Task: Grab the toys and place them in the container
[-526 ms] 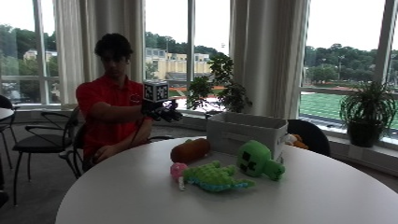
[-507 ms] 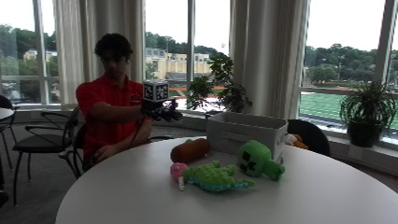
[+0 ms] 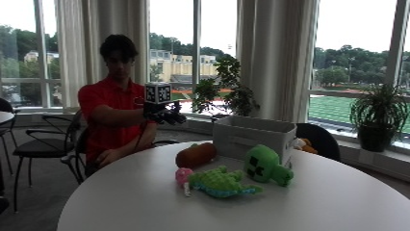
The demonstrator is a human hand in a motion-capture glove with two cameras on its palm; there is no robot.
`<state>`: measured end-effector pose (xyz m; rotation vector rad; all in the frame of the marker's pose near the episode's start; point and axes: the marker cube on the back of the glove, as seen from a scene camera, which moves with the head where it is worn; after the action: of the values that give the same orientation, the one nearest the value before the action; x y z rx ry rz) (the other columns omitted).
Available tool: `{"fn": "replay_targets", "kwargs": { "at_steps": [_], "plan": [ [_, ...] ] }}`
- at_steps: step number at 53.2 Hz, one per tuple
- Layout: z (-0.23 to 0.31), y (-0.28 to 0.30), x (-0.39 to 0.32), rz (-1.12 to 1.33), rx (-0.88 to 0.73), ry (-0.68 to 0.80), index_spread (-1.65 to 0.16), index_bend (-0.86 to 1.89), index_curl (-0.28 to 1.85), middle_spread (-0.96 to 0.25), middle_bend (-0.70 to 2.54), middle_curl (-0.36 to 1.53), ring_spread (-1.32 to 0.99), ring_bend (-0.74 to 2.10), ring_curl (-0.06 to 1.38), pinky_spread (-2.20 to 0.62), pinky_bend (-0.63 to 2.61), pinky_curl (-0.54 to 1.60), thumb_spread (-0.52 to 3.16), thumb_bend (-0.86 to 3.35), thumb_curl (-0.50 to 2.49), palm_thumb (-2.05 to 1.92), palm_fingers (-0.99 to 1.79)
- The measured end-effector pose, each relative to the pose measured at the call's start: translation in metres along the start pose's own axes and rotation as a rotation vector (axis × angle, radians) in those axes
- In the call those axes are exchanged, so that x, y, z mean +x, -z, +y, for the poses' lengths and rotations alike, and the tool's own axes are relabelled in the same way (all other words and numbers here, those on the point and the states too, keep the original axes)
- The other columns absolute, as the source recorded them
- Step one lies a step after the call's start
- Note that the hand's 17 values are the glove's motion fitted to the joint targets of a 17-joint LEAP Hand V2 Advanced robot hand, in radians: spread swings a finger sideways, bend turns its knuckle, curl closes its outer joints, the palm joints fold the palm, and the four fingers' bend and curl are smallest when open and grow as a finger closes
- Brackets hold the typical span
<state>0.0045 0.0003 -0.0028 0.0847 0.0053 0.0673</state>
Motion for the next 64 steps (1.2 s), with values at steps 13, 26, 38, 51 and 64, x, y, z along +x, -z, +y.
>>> {"fn": "replay_targets", "kwargs": {
  "at_steps": [13,26,38,51,64],
  "plan": [
    [-0.034,0.013,0.005,0.100,0.060,0.191,-0.33,0.10,0.21,-0.17,0.19,0.25,-0.20,0.27,0.20,0.02,0.53,0.28,1.16,-0.04,0.17,-0.04,-0.07],
    [-0.102,-0.021,-0.012,0.160,-0.084,0.278,-0.29,-0.02,0.11,-0.08,0.12,0.23,-0.09,0.18,0.21,0.10,1.00,0.41,1.05,-0.03,0.24,-0.01,-0.32],
    [-0.145,-0.062,-0.013,0.146,-0.270,0.323,-0.27,-0.04,0.04,-0.01,0.10,0.21,-0.03,0.21,0.25,0.11,1.21,0.46,0.99,-0.03,0.27,0.00,-0.38],
    [-0.150,-0.112,-0.038,0.228,-0.255,0.348,-0.28,-0.04,0.00,0.00,0.14,0.21,0.00,0.27,0.30,0.08,1.32,0.46,1.01,-0.01,0.30,0.07,-0.33],
    [-0.178,-0.117,-0.021,0.182,-0.173,0.353,-0.38,0.03,-0.02,-0.26,0.54,0.34,-0.30,0.95,0.45,-0.07,1.04,0.34,1.11,0.01,0.34,0.15,0.32]
  ]
}}
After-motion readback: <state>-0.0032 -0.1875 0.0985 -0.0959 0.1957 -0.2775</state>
